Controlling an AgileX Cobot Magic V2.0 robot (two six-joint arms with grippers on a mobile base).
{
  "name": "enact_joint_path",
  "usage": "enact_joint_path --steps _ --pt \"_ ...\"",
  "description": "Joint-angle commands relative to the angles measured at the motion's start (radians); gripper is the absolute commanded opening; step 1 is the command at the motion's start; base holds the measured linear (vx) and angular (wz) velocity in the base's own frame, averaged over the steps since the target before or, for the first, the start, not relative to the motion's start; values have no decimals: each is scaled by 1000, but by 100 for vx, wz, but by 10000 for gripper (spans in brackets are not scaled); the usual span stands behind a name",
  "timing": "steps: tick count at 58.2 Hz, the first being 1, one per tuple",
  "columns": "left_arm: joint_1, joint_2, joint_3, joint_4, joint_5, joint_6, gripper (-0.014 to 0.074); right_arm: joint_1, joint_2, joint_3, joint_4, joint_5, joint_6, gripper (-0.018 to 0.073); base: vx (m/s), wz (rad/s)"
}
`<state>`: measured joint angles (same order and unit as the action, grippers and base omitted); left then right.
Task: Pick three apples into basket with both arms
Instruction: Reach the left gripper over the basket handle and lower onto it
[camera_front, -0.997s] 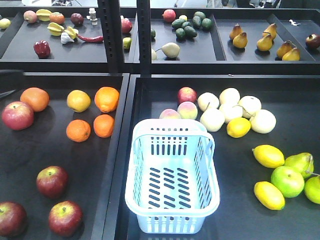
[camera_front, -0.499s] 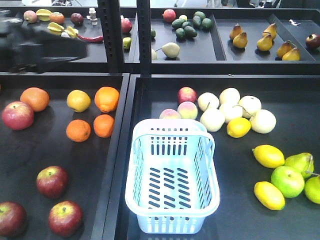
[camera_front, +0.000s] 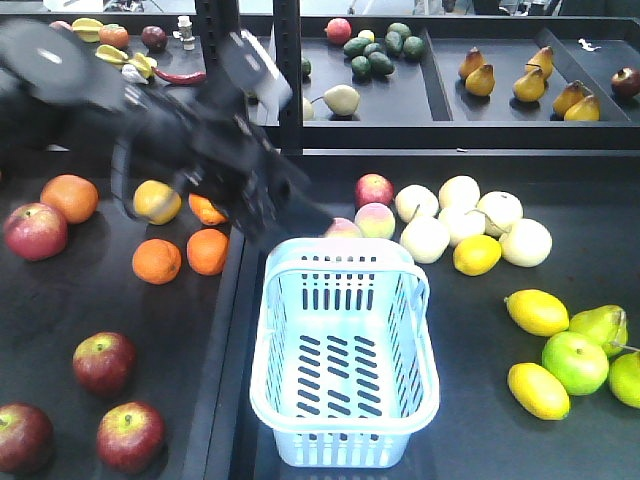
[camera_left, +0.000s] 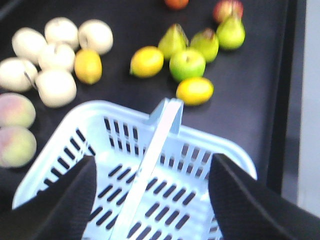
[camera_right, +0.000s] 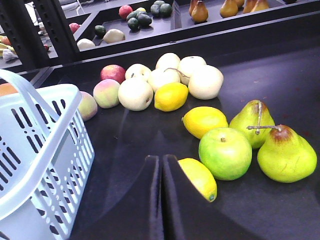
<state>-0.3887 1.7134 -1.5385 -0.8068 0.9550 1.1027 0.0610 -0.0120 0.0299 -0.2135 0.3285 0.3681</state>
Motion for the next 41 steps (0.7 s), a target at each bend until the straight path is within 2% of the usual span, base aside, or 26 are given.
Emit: enact_joint_path --steps 1,41 --pt "-22 0 -32 -2 -42 -2 470 -4 -11 12 -6 -74 -2 -5 0 0" --pt "-41 79 -32 22 -93 0 470 -4 -11 12 -6 -73 -2 -5 0 0"
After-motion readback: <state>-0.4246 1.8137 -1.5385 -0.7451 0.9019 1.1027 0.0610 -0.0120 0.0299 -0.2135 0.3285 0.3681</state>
